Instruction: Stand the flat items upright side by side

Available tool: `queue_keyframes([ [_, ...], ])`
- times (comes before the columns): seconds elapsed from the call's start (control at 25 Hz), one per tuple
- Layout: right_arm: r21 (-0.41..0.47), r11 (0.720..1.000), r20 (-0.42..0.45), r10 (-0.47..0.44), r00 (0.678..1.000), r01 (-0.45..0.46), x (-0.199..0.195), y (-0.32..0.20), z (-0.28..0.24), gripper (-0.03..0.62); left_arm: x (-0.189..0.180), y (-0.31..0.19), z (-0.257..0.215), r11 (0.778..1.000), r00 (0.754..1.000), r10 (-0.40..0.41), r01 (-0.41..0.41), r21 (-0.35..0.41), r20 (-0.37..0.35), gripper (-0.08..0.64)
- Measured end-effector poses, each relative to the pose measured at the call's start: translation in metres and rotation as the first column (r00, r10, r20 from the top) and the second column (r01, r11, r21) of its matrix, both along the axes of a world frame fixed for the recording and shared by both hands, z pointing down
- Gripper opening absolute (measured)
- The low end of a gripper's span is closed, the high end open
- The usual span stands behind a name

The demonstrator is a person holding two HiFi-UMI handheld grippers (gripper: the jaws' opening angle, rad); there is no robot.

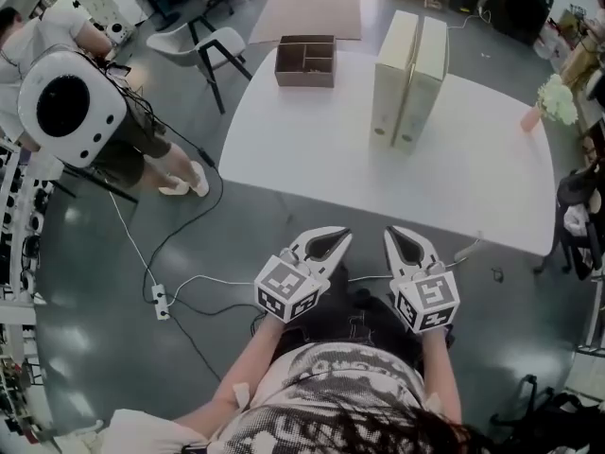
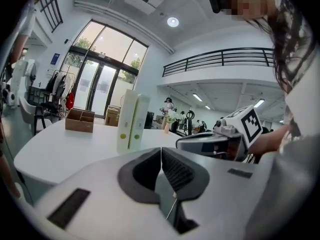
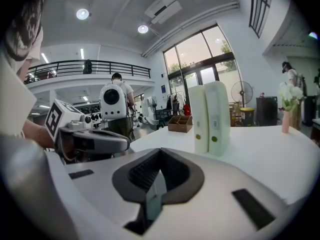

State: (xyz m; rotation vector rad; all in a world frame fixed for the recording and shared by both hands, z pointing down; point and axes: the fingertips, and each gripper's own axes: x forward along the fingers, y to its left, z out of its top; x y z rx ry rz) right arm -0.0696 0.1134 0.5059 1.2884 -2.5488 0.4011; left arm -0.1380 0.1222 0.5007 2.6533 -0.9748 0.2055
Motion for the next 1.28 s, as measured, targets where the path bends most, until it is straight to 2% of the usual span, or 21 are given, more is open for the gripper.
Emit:
queue_keyframes([
  [0.4, -0.006, 1.000, 0.014, -0.022, 1.000, 0.022, -0.002, 0.012, 0.002, -0.002, 0.002, 0.016, 0.005, 1.000, 1.000, 0.008, -0.008, -0.011, 0.030, 0.014],
  [1.28, -0.020, 0.999, -0.033, -0.037, 0.999, 0.036, -0.005, 0.010, 0.008, -0.003, 0.014, 0.016, 0.014, 0.997, 0.997, 0.063, -0.061, -0.042, 0.053, 0.014],
])
